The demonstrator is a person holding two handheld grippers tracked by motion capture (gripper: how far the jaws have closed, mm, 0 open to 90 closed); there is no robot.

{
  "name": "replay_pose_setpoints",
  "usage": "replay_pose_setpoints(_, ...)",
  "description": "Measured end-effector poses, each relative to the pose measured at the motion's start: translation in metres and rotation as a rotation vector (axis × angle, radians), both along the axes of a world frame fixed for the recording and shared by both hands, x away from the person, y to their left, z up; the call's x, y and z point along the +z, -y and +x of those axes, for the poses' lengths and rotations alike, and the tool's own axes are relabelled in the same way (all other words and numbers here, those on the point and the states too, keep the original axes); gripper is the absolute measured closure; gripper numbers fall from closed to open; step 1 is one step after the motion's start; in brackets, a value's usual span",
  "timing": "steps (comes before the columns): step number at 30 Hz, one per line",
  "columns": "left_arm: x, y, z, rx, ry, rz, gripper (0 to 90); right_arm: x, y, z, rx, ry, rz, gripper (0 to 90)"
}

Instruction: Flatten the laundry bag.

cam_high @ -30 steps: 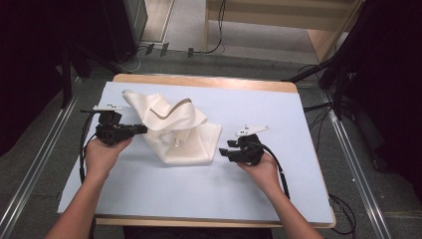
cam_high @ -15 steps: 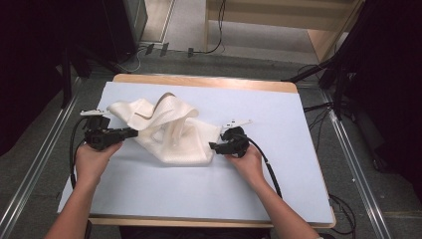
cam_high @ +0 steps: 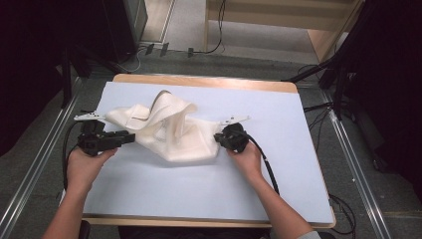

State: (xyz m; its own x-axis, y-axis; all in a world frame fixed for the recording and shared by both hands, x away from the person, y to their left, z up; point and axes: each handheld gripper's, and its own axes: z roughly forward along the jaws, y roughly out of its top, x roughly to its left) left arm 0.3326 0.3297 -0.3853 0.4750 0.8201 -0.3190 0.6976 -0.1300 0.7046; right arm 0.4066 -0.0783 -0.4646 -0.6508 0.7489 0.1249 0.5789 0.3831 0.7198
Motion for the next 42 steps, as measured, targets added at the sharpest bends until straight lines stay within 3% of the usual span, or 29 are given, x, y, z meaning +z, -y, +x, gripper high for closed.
replay_pose_setpoints(4, 0.0, 0.001, 0.0, -0.006, 0.006, -0.013, 58.6, 0.006, 0.025, 0.009, -0.054, 0.009, 0.001, 87.9)
replay_pose_setpoints(8, 0.0, 0.004, 0.0, -0.016, 0.007, -0.015, 57.8, 0.008, 0.05, 0.016, -0.084, -0.019, 0.034, 87.7)
replay_pose_setpoints(10, 0.0, 0.004, 0.0, -0.017, 0.005, -0.011, 57.3, 0.008, 0.054, 0.017, -0.092, -0.02, 0.027, 87.7)
replay_pose_setpoints(11, -0.001, 0.005, 0.0, -0.018, 0.004, -0.011, 57.2, 0.01, 0.064, 0.019, -0.105, -0.01, -0.004, 87.6)
replay_pose_setpoints(15, -0.002, 0.005, 0.001, -0.026, 0.001, -0.008, 55.6, 0.011, 0.081, 0.022, -0.133, -0.015, 0.008, 87.0)
replay_pose_setpoints(17, -0.007, 0.008, 0.005, -0.027, -0.007, -0.003, 54.9, 0.009, 0.102, 0.028, -0.132, -0.024, 0.015, 83.7)
replay_pose_setpoints(20, -0.012, 0.012, 0.011, -0.039, -0.029, 0.008, 54.1, 0.006, 0.112, 0.03, -0.149, -0.049, 0.023, 72.8)
replay_pose_setpoints(21, -0.012, 0.012, 0.011, -0.039, -0.029, 0.008, 53.7, 0.006, 0.112, 0.03, -0.149, -0.049, 0.023, 72.8)
replay_pose_setpoints(22, -0.016, 0.016, 0.015, -0.047, -0.039, 0.015, 53.2, 0.012, 0.117, 0.03, -0.173, -0.039, 0.065, 64.6)
replay_pose_setpoints(25, -0.017, 0.02, 0.018, -0.056, -0.04, 0.018, 52.2, 0.029, 0.113, 0.024, -0.16, 0.002, 0.117, 59.4)
replay_pose_setpoints(29, -0.018, 0.019, 0.019, -0.057, -0.035, 0.014, 51.0, 0.043, 0.085, 0.011, -0.065, 0.017, 0.149, 58.2)
replay_pose_setpoints(32, -0.017, 0.018, 0.019, -0.053, -0.032, 0.016, 50.6, 0.049, 0.062, 0.005, 0.0, -0.002, 0.124, 56.6)
replay_pose_setpoints(37, -0.017, 0.014, 0.018, -0.04, -0.031, 0.003, 50.3, 0.058, 0.032, -0.002, 0.07, 0.004, 0.129, 53.7)
replay_pose_setpoints(42, -0.017, 0.013, 0.017, -0.037, -0.03, 0.002, 50.0, 0.06, 0.001, -0.005, 0.117, 0.007, 0.106, 47.8)
